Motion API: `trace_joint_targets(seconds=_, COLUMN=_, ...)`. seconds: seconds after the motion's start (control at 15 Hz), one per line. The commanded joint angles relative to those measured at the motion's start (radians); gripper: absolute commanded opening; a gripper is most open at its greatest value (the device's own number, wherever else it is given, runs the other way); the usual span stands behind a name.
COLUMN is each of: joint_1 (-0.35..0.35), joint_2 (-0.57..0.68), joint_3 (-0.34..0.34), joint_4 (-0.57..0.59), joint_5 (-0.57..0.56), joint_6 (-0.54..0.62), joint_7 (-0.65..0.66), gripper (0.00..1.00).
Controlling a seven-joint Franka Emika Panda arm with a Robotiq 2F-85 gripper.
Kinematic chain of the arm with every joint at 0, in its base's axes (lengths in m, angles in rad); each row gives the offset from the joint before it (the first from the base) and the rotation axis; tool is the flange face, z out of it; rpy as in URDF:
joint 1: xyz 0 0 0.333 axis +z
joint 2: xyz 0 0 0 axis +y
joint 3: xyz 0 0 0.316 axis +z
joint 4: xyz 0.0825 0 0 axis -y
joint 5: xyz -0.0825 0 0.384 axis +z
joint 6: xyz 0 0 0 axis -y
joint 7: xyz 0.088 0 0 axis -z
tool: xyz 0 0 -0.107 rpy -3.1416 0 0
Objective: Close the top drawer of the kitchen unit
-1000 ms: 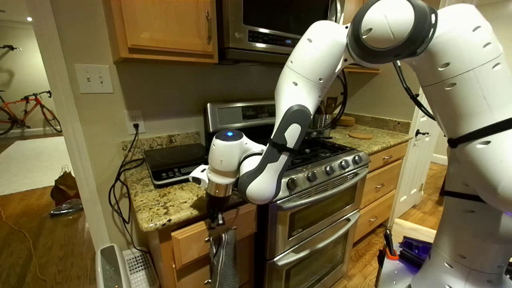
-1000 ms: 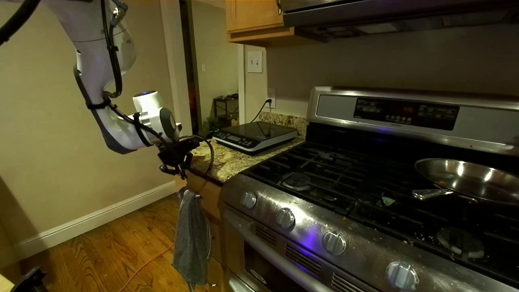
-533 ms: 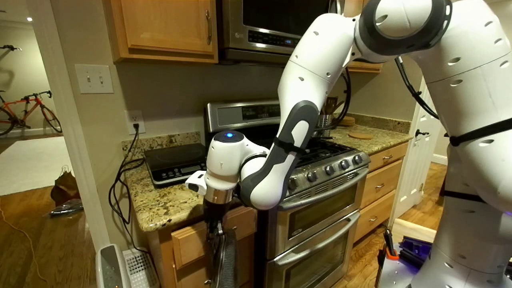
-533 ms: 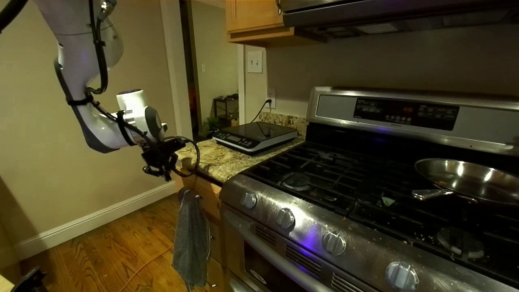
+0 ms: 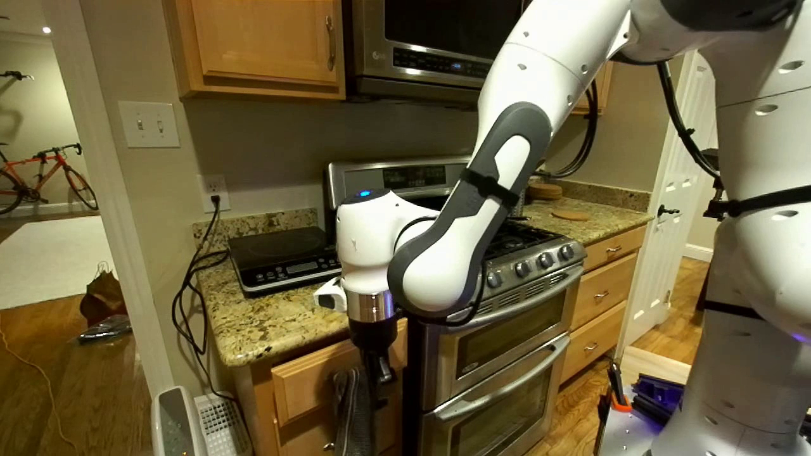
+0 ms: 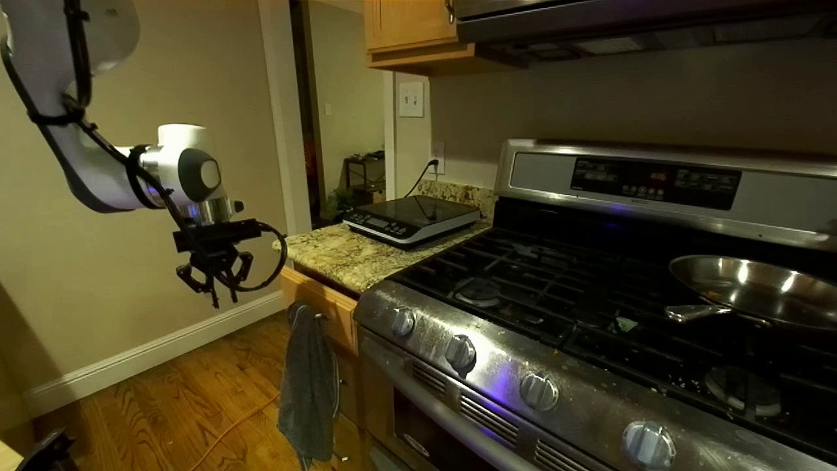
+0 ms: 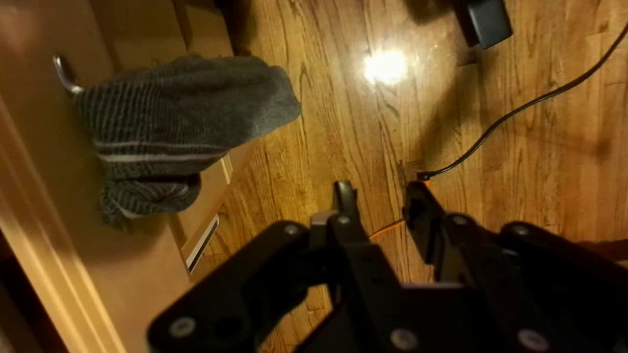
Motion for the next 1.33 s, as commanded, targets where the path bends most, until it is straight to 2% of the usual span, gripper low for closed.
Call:
trace_joint_targets(seconds=0.0, joint_1=-0.022, joint_2=-0.17, joint_3=0.03, joint_4=-0.086, joint_5=0.141, joint_6=-0.125, joint_7=-0.046, gripper=0.65)
trace_joint_targets(seconds=0.33, joint_1=0.022, joint_2=-0.312, joint_3=0.006, joint_4=-0.138, joint_5=0.239, joint_6=-0.161, joint_7=-0.008, gripper=0.97)
trace_joint_targets(seconds=0.4, joint_1=0.029, joint_2=-0.338, joint_3=0.002, joint_4=-0.154, joint_5=0.249, joint_6=-0.155, joint_7=0.006, gripper=0.99)
trace_joint_targets(seconds=0.47, joint_1=0.031, joint_2=-0.239, joint_3=-0.008, joint_4=-0.083, joint_5=0.22, joint_6=-0.144, joint_7=-0.018, gripper=0.85)
trace_joint_targets(seconds=0.6, joint_1=0.041, joint_2=-0.281, joint_3=-0.012, joint_4=-0.108, joint_5=0.229, joint_6=-0.144, joint_7=-0.01, gripper=0.98)
trace_joint_targets(seconds=1.27, joint_1=0.043, joint_2=-0.296, joint_3=-0.015, joint_4=-0.123, joint_5=0.229, joint_6=-0.144, joint_7=-0.003, gripper=0.99)
